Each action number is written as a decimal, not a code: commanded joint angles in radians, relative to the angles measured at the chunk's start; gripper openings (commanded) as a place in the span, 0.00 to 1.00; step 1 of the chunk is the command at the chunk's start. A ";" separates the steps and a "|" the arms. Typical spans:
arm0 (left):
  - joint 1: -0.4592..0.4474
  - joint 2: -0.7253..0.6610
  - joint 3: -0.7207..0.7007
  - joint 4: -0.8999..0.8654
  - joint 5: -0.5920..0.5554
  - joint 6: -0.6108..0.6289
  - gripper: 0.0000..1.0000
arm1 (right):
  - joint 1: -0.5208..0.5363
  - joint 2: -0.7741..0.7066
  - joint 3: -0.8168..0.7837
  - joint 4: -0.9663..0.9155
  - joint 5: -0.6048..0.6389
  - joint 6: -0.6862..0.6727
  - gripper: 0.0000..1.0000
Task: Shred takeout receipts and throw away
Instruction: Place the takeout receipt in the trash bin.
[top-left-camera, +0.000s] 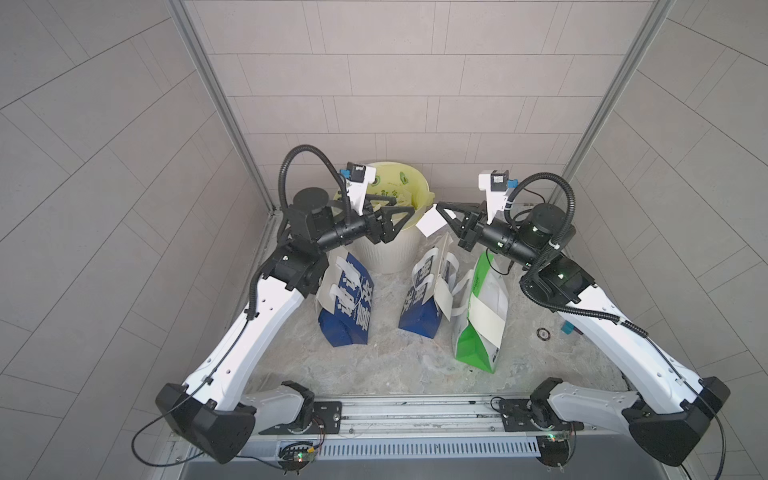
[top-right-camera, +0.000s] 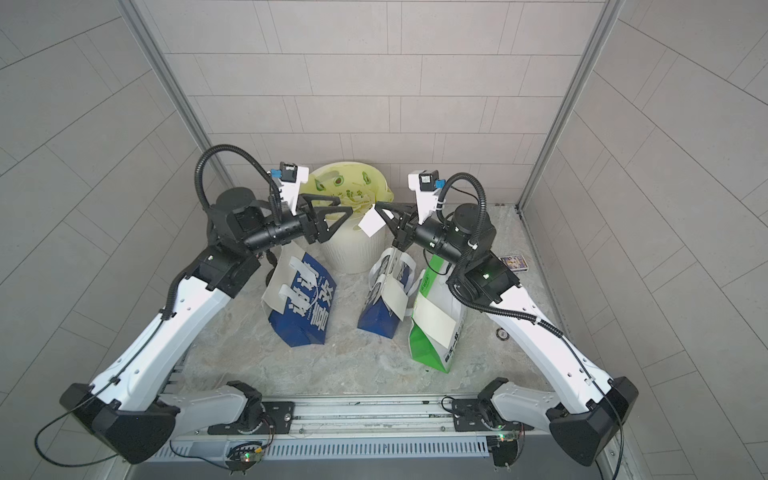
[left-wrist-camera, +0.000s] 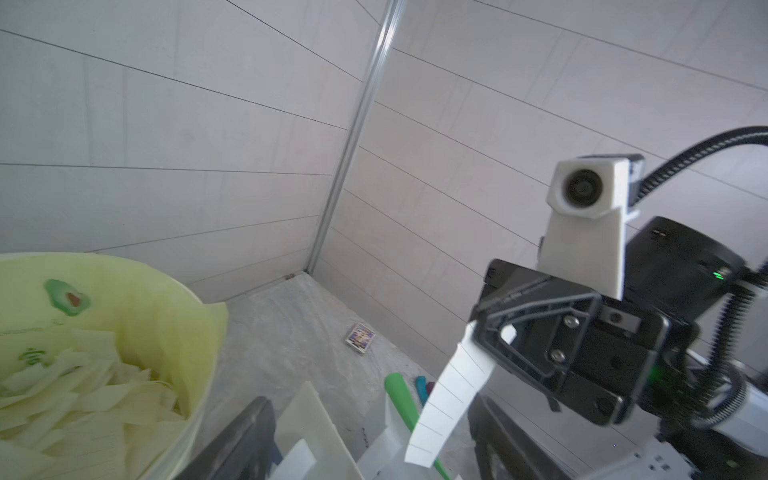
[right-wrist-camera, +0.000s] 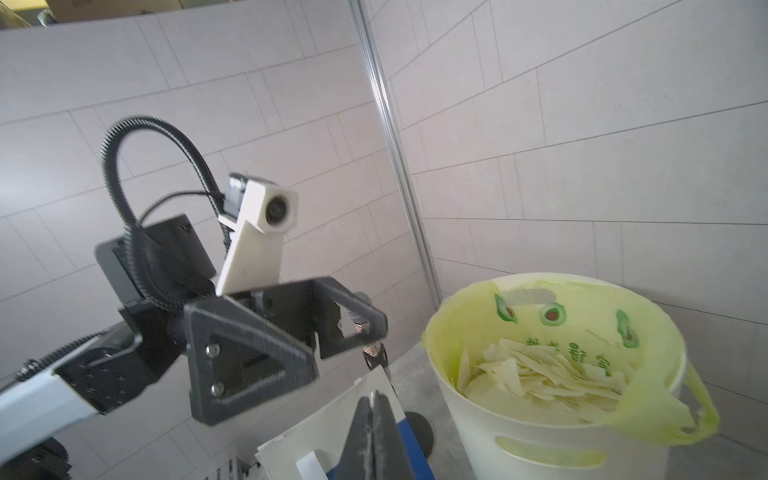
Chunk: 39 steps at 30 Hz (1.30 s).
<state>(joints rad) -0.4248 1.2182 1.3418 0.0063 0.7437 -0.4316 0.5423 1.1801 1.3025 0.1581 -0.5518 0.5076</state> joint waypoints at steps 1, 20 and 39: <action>-0.001 -0.021 -0.073 0.227 0.176 -0.169 0.80 | -0.001 0.022 0.000 0.170 -0.126 0.133 0.00; -0.001 0.002 -0.096 0.316 0.125 -0.260 0.00 | -0.002 0.046 0.035 0.151 -0.100 0.124 0.03; -0.002 0.411 0.480 -0.437 -0.646 0.194 0.00 | -0.011 -0.117 -0.035 -0.209 0.310 -0.142 0.74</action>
<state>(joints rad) -0.4278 1.5650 1.7580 -0.2695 0.2451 -0.3607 0.5354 1.0882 1.2839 -0.0032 -0.3004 0.4088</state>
